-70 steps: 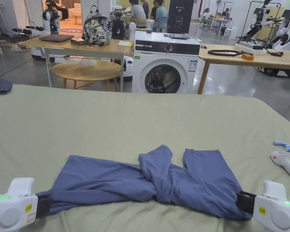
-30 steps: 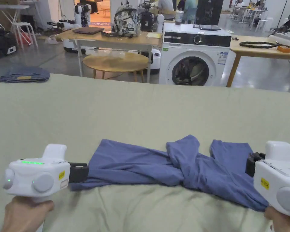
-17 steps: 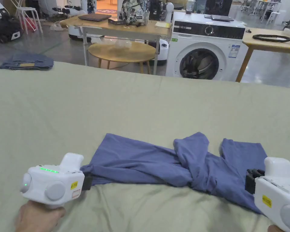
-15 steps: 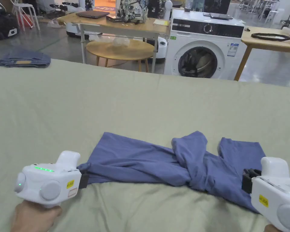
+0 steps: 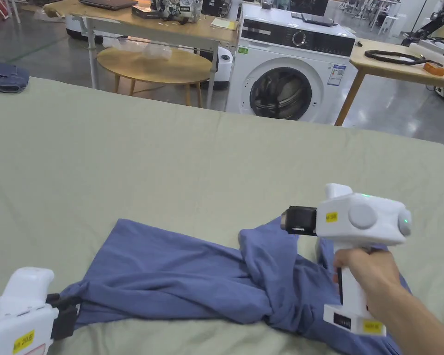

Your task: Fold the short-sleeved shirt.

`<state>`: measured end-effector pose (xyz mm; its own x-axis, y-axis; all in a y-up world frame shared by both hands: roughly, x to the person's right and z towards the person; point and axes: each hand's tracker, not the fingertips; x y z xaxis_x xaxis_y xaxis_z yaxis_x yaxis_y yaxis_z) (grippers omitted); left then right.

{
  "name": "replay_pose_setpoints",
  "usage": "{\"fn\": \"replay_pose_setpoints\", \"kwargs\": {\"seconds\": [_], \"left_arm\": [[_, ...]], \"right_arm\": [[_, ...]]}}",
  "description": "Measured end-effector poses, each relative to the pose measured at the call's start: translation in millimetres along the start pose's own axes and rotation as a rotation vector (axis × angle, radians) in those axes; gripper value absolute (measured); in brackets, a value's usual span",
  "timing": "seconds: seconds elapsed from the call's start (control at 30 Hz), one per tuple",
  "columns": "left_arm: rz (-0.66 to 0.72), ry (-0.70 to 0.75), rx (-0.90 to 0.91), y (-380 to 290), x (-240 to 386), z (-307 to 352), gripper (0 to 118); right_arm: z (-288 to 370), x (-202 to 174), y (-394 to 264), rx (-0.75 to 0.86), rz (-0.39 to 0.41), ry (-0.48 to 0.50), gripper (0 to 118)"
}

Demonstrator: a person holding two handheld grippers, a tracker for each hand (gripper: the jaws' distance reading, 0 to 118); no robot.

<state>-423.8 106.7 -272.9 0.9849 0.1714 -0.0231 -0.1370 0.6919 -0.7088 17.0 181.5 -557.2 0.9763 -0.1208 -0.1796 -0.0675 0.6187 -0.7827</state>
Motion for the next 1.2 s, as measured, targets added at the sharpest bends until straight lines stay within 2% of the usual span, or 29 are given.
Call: {"fn": "replay_pose_setpoints", "kwargs": {"seconds": [0.1,0.17,0.23,0.27,0.3,0.33,0.4,0.43,0.5,0.57,0.63,0.7,0.73,0.83,0.93,1.07,1.2], "left_arm": [[0.021,-0.007,-0.01,1,-2,0,6],[0.03,-0.008,-0.022,2,-2,-1,5],[0.034,-0.009,-0.021,2,-2,-3,6],[0.035,-0.01,-0.027,2,-2,-4,5],[0.034,-0.009,-0.03,1,-2,-5,5],[0.031,-0.01,-0.028,-1,-2,-5,5],[0.024,-0.008,-0.027,-1,-2,-6,5],[0.026,-0.007,-0.027,-1,-2,-6,5],[0.031,-0.005,-0.029,-1,-3,-7,5],[0.036,-0.003,-0.024,-1,-2,-5,5],[0.055,-0.007,-0.022,0,-2,1,5],[0.061,-0.016,-0.005,0,0,10,5],[0.057,-0.011,0.018,0,2,18,5],[0.1,-0.052,0.078,10,9,40,5],[0.077,-0.059,0.153,29,23,69,5],[0.04,-0.079,0.284,71,46,115,5],[-0.026,-0.096,0.384,123,75,162,5]], "right_arm": [[-44,0,16,-0.081,0.012,-0.022,96],[-67,-1,25,-0.14,-0.029,-0.064,90],[-86,5,15,-0.196,-0.076,-0.026,87],[-91,2,13,-0.219,-0.072,-0.047,71],[-90,-4,12,-0.19,-0.012,-0.091,43],[-85,-8,1,-0.176,0.035,-0.098,0],[-74,-14,2,-0.15,0.051,-0.106,0],[-66,-15,-2,-0.119,0.09,-0.116,0],[-58,-15,-8,-0.109,0.117,-0.109,0],[-49,-10,-18,-0.139,0.063,-0.044,0],[-32,-2,-27,-0.054,0.052,-0.058,0],[-3,6,-34,0.04,0.007,0.001,0],[14,10,-34,0.085,-0.025,0.031,0],[71,20,-38,0.212,-0.031,0.064,0],[140,27,-31,0.339,-0.071,0.098,0],[226,33,-21,0.464,-0.027,0.099,0],[311,35,-17,0.59,-0.019,0.082,0]]}}
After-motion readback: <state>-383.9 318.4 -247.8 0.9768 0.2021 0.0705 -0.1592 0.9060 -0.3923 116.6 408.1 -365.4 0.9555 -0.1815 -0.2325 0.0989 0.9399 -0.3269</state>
